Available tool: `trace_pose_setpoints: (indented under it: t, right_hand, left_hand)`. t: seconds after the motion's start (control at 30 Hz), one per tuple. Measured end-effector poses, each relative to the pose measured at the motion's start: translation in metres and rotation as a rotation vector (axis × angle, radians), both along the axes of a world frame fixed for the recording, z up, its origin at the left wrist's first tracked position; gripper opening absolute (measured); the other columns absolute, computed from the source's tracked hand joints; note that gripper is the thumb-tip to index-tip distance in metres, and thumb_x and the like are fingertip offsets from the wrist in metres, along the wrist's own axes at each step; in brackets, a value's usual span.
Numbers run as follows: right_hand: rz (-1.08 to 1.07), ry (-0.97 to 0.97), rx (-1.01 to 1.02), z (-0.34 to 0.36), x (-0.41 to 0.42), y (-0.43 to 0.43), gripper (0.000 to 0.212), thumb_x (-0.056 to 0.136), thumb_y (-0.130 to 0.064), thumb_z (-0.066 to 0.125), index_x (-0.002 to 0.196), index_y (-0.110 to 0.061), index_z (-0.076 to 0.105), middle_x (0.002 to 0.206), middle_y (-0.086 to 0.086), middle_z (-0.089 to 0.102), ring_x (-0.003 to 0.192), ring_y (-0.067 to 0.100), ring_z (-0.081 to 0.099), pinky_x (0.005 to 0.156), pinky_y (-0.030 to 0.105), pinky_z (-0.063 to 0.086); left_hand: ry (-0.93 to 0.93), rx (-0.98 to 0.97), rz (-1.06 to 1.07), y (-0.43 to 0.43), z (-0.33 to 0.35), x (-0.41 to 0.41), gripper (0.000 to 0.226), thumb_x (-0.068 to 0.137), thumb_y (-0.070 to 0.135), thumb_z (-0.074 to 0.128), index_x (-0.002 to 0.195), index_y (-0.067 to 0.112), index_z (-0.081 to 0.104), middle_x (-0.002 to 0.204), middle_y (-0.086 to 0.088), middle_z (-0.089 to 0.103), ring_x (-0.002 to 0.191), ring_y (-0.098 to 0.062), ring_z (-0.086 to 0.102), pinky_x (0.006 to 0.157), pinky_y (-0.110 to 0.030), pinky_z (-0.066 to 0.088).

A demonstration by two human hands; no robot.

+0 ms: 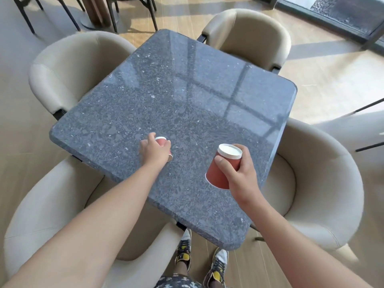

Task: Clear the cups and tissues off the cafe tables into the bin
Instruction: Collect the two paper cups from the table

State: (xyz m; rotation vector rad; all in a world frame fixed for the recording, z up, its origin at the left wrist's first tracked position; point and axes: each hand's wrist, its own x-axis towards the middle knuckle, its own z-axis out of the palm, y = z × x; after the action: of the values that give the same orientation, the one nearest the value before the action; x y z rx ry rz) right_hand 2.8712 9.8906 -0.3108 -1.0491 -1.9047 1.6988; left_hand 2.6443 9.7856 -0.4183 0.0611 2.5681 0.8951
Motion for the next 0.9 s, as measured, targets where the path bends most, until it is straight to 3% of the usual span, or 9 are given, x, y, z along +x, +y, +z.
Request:
trace_pose_setpoints:
  t: [0.17, 0.37, 0.53, 0.67, 0.77, 0.9]
  right_hand:
    - [-0.047, -0.043, 0.001, -0.009, 0.020, 0.003, 0.040, 0.079, -0.043, 0.074, 0.113, -0.032, 0.055, 0.096, -0.029, 0.066, 0.089, -0.004, 0.062, 0.078, 0.013, 0.049]
    - [-0.116, -0.067, -0.020, -0.018, 0.043, 0.006, 0.042, 0.077, -0.043, 0.074, 0.113, -0.031, 0.056, 0.094, -0.031, 0.066, 0.087, -0.008, 0.062, 0.075, 0.010, 0.048]
    - [-0.125, -0.025, -0.060, -0.008, 0.040, 0.000, 0.058, 0.068, -0.062, 0.075, 0.114, -0.030, 0.058, 0.095, -0.027, 0.068, 0.089, -0.003, 0.063, 0.080, 0.019, 0.050]
    - [-0.109, 0.034, -0.057, 0.012, 0.030, -0.008, 0.053, 0.070, -0.060, 0.076, 0.111, -0.030, 0.061, 0.094, -0.022, 0.070, 0.087, -0.002, 0.063, 0.080, 0.023, 0.050]
    - [-0.064, 0.069, -0.057, 0.025, 0.025, -0.018, 0.051, 0.070, -0.059, 0.076, 0.109, -0.028, 0.063, 0.092, -0.021, 0.069, 0.085, -0.001, 0.062, 0.080, 0.025, 0.051]
    - [0.006, 0.109, -0.081, 0.036, 0.025, -0.036, 0.053, 0.067, -0.061, 0.075, 0.106, -0.027, 0.064, 0.093, -0.013, 0.068, 0.081, 0.001, 0.063, 0.078, 0.031, 0.054]
  left_hand:
    - [-0.074, -0.225, -0.057, 0.018, -0.037, -0.020, 0.083, 0.087, 0.058, 0.069, 0.153, 0.031, 0.027, 0.146, -0.018, 0.037, 0.134, -0.039, 0.041, 0.106, -0.051, 0.039]
    - [-0.119, -0.174, -0.074, 0.013, -0.050, -0.009, 0.087, 0.090, 0.038, 0.070, 0.159, 0.034, 0.016, 0.143, -0.021, 0.045, 0.129, -0.042, 0.049, 0.101, -0.048, 0.044]
    - [-0.148, 0.203, 0.012, -0.003, -0.017, 0.022, 0.087, 0.088, 0.028, 0.071, 0.157, 0.042, 0.021, 0.135, -0.009, 0.047, 0.101, -0.027, 0.058, 0.085, -0.041, 0.057]
    - [-0.131, 0.528, 0.029, -0.030, 0.033, 0.062, 0.078, 0.094, 0.024, 0.069, 0.157, 0.037, 0.025, 0.135, 0.003, 0.047, 0.107, -0.017, 0.059, 0.097, -0.041, 0.053]
    - [-0.133, 0.674, 0.013, -0.059, 0.063, 0.097, 0.077, 0.094, 0.019, 0.069, 0.157, 0.033, 0.027, 0.144, 0.002, 0.045, 0.108, -0.006, 0.059, 0.087, -0.024, 0.049]
    - [-0.106, 0.802, 0.033, -0.097, 0.095, 0.130, 0.086, 0.075, 0.035, 0.071, 0.153, 0.032, 0.034, 0.143, 0.001, 0.049, 0.103, -0.003, 0.063, 0.081, -0.015, 0.051]
